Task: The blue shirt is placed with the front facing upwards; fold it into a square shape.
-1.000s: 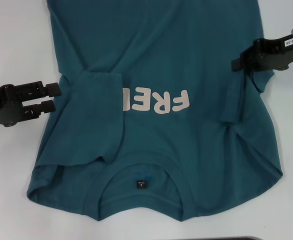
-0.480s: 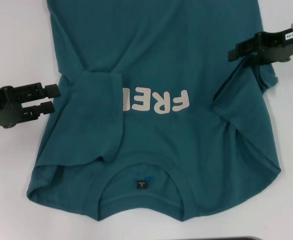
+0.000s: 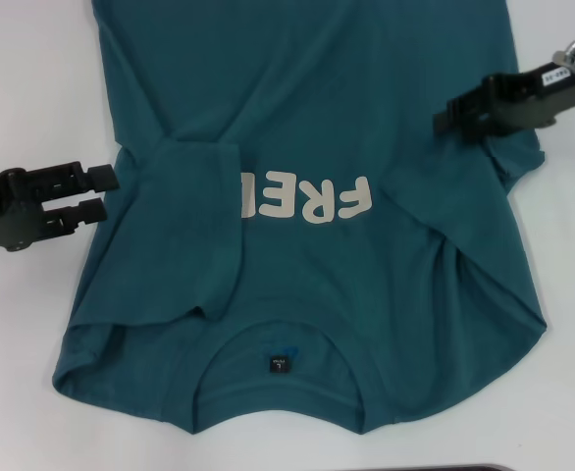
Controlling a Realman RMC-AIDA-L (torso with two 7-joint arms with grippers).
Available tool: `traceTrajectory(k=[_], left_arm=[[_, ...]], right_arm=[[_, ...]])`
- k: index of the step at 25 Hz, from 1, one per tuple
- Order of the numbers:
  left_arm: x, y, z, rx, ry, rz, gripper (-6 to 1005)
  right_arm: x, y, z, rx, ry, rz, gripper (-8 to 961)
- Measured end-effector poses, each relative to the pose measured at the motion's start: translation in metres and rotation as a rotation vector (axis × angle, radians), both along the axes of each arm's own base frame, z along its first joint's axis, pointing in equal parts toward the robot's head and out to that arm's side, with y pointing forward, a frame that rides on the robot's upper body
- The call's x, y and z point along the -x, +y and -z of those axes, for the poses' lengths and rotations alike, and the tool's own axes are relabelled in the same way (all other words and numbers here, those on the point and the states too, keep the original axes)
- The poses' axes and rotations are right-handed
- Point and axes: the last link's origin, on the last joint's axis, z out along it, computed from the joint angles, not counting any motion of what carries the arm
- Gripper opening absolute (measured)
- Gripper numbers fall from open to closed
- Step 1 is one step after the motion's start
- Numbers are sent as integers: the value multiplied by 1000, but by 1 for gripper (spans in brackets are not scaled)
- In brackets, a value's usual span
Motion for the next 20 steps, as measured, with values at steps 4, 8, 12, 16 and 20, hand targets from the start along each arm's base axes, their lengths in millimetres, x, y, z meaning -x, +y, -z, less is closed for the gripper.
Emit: traceTrajectory(k=[4,8,12,16,20], left_arm=[[0,0,-1,-1,1,-1,688],[0,0,0,0,1,-1,688],[1,-1,0,1,-1,-5,688],[1,-1,0,-2,-2,-8,688],[0,1,0,-8,-5,-6,688]], right_arm=[[-2,-4,-13,40,-11,3,542],[-8,-7,-29,24,18,32,539],[-16,-16,-37,60,10,49,537],[-23,-26,-38,104,-7,78,537],[-32,-32,-35,103,-20,107,537]])
